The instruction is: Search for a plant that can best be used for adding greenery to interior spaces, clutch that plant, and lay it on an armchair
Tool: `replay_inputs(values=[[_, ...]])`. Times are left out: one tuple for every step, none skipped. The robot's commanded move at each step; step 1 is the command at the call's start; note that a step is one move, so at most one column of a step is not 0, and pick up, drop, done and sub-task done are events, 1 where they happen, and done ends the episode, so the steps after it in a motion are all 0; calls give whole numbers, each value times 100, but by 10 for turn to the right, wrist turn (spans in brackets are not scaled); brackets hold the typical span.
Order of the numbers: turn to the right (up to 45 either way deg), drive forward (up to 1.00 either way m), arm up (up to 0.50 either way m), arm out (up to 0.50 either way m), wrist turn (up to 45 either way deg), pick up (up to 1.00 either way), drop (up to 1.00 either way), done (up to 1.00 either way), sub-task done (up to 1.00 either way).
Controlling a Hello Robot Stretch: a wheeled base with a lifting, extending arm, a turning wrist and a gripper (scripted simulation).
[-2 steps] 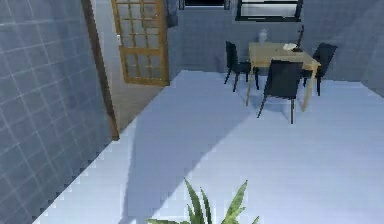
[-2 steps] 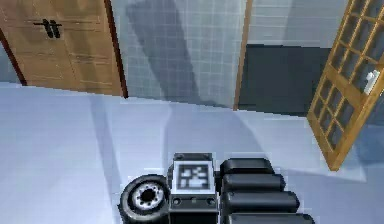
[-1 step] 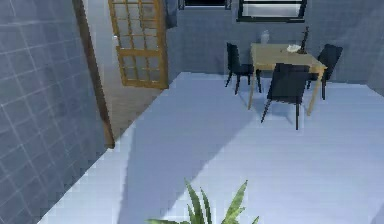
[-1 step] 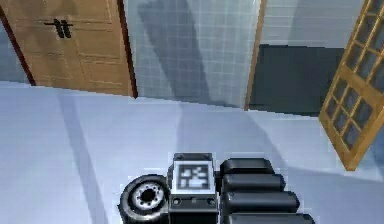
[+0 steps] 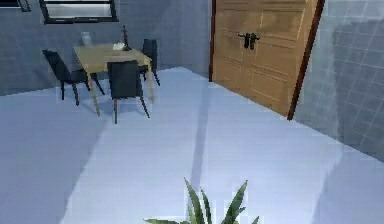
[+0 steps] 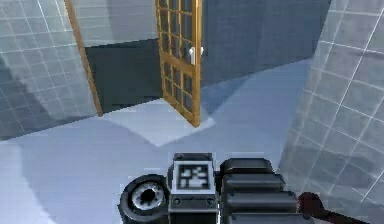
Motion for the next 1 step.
replay_inputs(values=[[450,0,0,0,0,0,0,0,0]])
